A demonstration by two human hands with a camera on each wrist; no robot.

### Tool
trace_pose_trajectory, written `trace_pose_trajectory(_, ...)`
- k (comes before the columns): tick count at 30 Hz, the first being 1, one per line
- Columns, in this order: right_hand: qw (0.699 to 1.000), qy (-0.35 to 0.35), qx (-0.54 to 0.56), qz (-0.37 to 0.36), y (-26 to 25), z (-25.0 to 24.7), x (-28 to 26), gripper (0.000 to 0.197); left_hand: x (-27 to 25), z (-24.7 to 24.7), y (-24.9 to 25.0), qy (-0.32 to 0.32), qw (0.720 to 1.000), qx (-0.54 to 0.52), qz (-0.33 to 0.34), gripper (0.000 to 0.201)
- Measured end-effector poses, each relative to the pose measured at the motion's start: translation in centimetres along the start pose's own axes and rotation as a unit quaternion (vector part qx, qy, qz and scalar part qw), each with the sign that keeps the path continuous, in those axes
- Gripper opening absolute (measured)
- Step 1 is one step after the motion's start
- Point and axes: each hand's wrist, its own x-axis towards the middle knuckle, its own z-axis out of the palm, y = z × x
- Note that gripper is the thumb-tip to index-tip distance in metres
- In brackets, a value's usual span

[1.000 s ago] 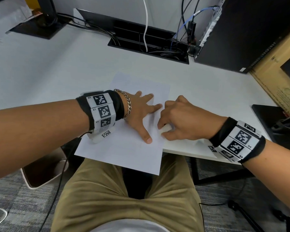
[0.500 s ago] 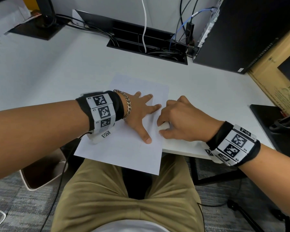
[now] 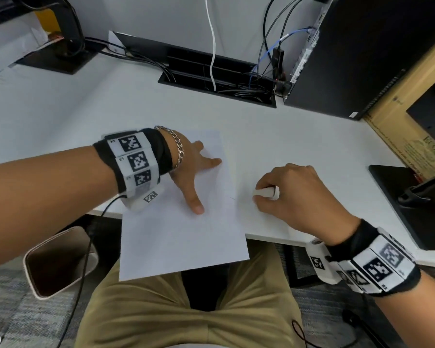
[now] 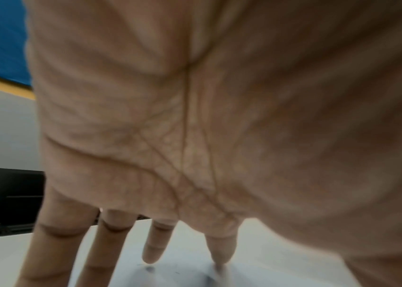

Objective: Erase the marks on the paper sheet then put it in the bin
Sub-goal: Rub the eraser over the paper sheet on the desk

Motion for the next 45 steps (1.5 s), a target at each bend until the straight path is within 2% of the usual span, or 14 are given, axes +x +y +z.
trace_pose_trajectory(6,0.997,-0.058,0.042,-0.037,-3.4,1.8,-1.0,0.031,0.1,0.5,-1.7,-0.004,1.000,0.025,-0.010,0.134)
trace_pose_trajectory(11,0.997,-0.062,0.033,-0.025,-2.7,2.8,0.6,0.028,0.3,1.7,-1.5,0.029,0.999,0.029,-0.021,0.129)
trace_pose_trajectory(15,0.995,-0.084,0.051,-0.002,-0.8,1.9,2.4,0.027,0.8,2.3,-1.1,0.091,0.995,0.005,0.033,0.118)
trace_pose_trajectory(17,0.994,-0.103,0.045,0.001,0.0,1.2,3.2,0.026,1.2,2.6,-0.8,0.094,0.993,-0.024,0.070,0.117)
trace_pose_trajectory(20,0.992,-0.123,0.037,-0.005,0.7,0.8,4.3,0.022,1.5,3.0,-0.3,0.087,0.992,-0.036,0.079,0.115)
trace_pose_trajectory(26,0.995,-0.080,0.067,0.000,-0.3,1.3,6.0,0.020,1.4,3.2,-0.3,0.087,0.993,-0.026,0.082,0.109)
trace_pose_trajectory(31,0.997,-0.076,0.031,-0.010,-0.9,2.2,6.8,0.022,1.5,3.0,-0.2,0.086,0.994,-0.010,0.072,0.113)
trace_pose_trajectory(36,0.991,-0.087,-0.046,-0.086,-1.8,2.4,6.2,0.024,1.8,3.0,-0.3,0.090,0.993,-0.005,0.074,0.116)
trace_pose_trajectory(40,0.991,-0.073,-0.077,-0.076,-1.5,1.7,6.9,0.024,1.9,3.0,-0.3,0.089,0.993,-0.007,0.076,0.116)
trace_pose_trajectory(45,0.983,-0.082,-0.096,-0.134,-2.5,2.3,6.0,0.025,1.9,3.0,-0.2,0.093,0.993,0.001,0.072,0.116)
